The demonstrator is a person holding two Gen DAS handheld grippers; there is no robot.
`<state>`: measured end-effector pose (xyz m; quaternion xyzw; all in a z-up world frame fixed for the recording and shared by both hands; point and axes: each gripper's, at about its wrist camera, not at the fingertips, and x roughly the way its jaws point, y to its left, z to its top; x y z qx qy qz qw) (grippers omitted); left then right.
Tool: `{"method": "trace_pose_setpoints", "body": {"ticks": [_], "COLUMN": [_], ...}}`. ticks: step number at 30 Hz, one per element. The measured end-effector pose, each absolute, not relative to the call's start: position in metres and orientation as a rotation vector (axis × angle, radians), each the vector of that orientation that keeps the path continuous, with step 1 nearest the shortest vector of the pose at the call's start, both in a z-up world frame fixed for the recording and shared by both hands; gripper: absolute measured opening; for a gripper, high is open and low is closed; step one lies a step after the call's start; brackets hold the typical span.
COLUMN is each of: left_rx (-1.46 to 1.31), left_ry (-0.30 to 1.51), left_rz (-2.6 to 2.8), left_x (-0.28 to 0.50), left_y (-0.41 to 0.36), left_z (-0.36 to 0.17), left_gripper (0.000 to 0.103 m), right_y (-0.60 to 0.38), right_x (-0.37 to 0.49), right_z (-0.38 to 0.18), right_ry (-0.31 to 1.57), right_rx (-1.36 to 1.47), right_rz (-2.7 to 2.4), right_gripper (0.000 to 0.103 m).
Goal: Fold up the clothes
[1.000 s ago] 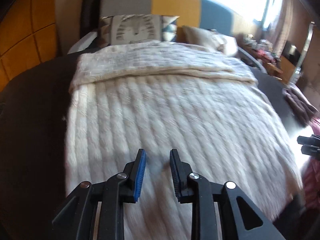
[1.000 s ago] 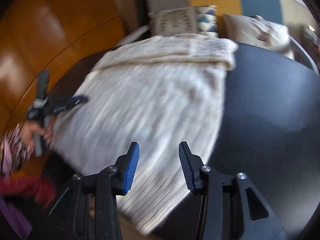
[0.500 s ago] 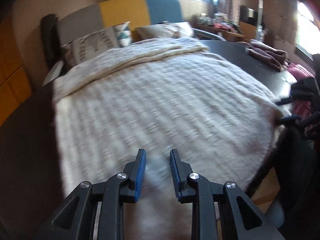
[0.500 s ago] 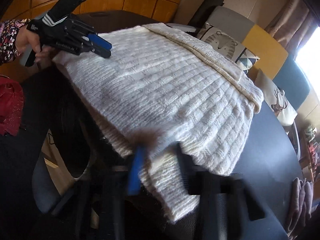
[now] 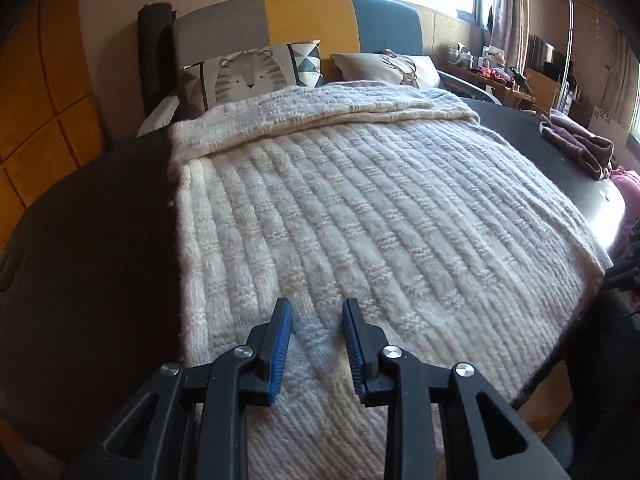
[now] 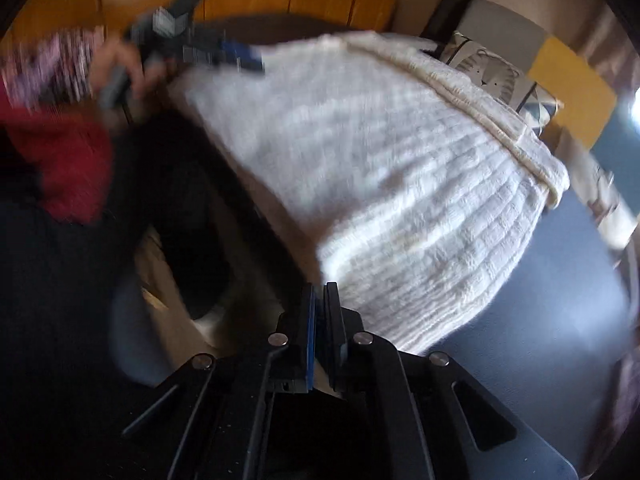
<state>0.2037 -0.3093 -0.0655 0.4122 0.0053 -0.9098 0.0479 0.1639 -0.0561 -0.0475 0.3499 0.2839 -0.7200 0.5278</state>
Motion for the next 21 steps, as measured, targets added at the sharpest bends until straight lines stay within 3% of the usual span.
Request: {"method": "trace_pose_setpoints", "body": {"ticks": [1, 4, 8, 9, 12, 15, 21], "left_rx": [1.239, 1.185, 1.188, 1.203, 1.278, 1.408, 1.444], "left_ry": [0.019, -0.003, -0.038, -0.034, -0.081, -0.186, -0.217], "left_rz": [-2.805, -2.931, -3.017, -3.031, -3.034, -2.995, -3.002], "left_x": [0.203, 0.196, 0.161, 0.150, 0.129, 0.120, 0.130], "left_y": [-0.303, -0.279, -0.245, -0.237, -0.214, -0.195, -0.185], "left_z": [-0.060, -0.045, -0.035, -0.036, -0.046, -0.062, -0.078], "left_gripper": [0.027, 0.027, 0.027, 0.027, 0.027, 0.027, 0.027], "right_y": [-0.055, -0.067, -0.098, -0.103, -0.106, -0.110, -0.109], "right_x": [0.163, 0.160, 0.142, 0.131, 0.103, 0.110, 0.167], "right_z": [-0.038, -0.025, -0.040, -0.044, -0.052, -0.066, -0.082], "right_ry": [0.622, 0.585, 0.651, 0.612, 0.456, 0.505, 0.742], "right_rx": [0.822, 0.770, 0.827, 0.882, 1.033, 1.109, 1.039], "right_rz": [-1.727, -1.770, -1.822, -1.845, -1.901, -1.833, -1.588], "right_gripper": [0.021, 0.039, 0.039, 0.039, 0.015, 0.007, 0.007]}}
